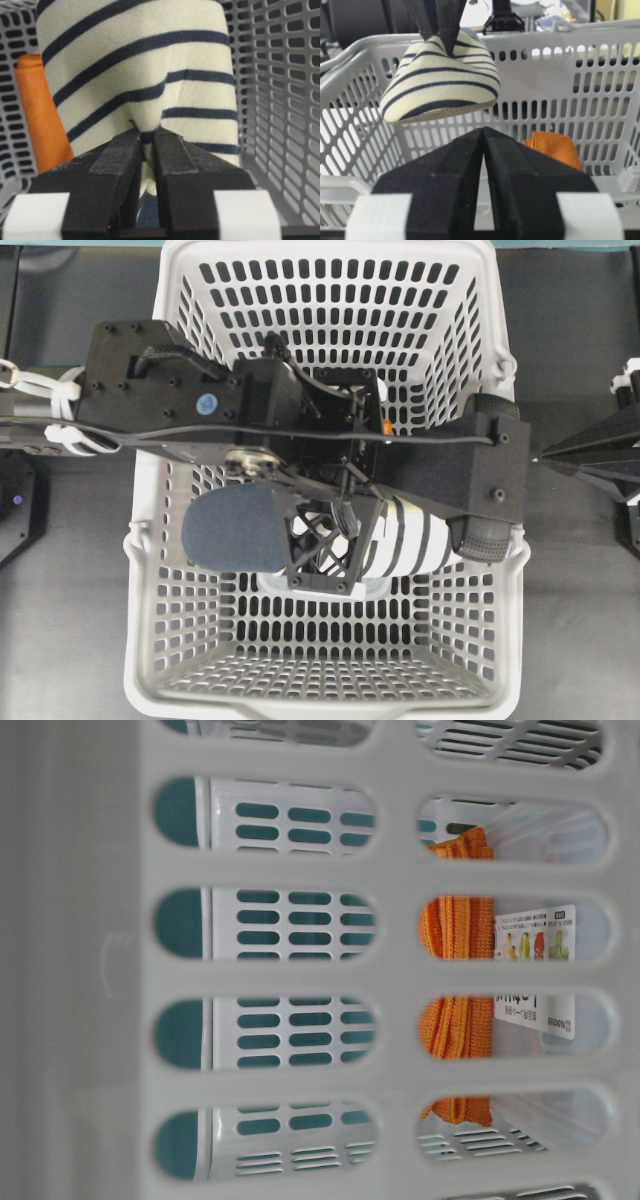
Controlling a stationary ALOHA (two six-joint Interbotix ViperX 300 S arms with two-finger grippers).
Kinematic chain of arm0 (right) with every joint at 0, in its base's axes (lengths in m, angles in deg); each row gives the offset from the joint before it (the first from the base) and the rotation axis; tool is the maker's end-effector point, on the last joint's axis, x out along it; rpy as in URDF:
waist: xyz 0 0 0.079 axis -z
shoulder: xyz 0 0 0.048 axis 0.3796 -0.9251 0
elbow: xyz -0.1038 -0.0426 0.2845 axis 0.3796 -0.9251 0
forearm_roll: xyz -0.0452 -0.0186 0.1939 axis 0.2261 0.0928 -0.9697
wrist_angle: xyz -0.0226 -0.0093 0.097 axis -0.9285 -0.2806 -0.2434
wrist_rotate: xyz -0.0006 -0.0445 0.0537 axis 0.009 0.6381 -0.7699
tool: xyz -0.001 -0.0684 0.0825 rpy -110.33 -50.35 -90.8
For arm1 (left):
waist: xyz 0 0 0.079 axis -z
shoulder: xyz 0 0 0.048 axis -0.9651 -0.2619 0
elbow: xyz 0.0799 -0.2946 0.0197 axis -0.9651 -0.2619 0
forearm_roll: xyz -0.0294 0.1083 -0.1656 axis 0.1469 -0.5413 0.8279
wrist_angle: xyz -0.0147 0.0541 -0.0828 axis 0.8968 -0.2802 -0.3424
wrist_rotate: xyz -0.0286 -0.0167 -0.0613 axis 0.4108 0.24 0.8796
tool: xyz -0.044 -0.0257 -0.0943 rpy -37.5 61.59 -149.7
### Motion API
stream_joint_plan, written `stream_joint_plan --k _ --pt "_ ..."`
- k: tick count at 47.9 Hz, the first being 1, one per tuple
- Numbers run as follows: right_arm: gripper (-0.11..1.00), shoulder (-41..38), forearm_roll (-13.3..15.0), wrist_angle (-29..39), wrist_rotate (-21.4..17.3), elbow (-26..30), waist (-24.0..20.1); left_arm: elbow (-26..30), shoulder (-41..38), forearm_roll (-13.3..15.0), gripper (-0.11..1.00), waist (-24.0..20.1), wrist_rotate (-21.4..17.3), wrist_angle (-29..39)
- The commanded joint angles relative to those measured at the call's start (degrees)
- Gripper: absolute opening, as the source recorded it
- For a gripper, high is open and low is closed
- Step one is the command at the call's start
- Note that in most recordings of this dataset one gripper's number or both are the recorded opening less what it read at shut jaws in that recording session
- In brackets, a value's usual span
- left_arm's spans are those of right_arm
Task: Pick up the slipper from the shopping basket with the left arm.
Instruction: 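Lift the slipper upward out of the basket with the left gripper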
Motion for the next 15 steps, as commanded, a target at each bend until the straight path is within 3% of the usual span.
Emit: stream_joint_plan --k 1,15 --pt "0.0 -0.26 -0.18 -0.44 -0.09 0.44 -0.09 0.53 1.58 -0.18 0.05 0.09 -0.09 -0.18" --pt "0.0 -0.26 -0.09 -0.53 -0.18 0.35 -0.09 0.53 1.49 -0.18 0.05 0.0 -0.09 -0.18"
